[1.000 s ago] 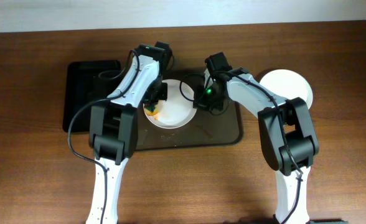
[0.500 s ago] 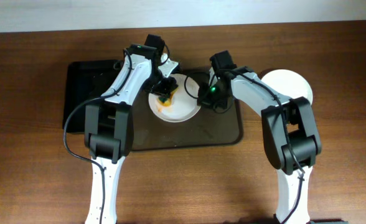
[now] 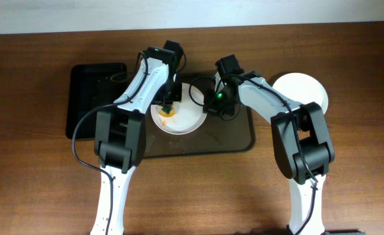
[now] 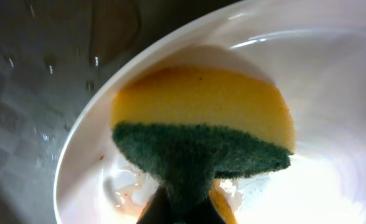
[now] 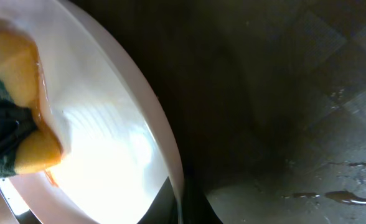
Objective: Clean dirty plates on tray and stack at the side
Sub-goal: 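Scrub the white plate with the sponge in the left gripper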
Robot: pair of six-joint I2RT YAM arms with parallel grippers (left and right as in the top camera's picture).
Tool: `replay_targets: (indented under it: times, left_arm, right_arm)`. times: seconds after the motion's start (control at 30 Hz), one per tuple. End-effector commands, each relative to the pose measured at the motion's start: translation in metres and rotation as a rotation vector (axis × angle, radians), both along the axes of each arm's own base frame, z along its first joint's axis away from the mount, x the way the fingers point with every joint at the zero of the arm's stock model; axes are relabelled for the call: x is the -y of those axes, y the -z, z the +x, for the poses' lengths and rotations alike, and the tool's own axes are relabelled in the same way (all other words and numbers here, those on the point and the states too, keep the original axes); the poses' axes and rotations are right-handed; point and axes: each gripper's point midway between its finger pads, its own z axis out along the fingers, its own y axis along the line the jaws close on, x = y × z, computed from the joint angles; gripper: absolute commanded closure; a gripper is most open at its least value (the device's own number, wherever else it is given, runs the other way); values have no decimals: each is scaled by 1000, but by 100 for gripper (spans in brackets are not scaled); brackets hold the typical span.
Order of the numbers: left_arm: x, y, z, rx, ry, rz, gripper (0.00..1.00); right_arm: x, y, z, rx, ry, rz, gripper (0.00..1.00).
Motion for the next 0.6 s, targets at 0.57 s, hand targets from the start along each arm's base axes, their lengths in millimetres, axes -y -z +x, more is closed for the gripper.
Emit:
replay_targets:
  times: [0.57]
  left_arm:
    - [-18, 31, -54, -51, 27, -3, 99]
  right_arm:
    - [18, 20, -5, -35, 22, -60, 96]
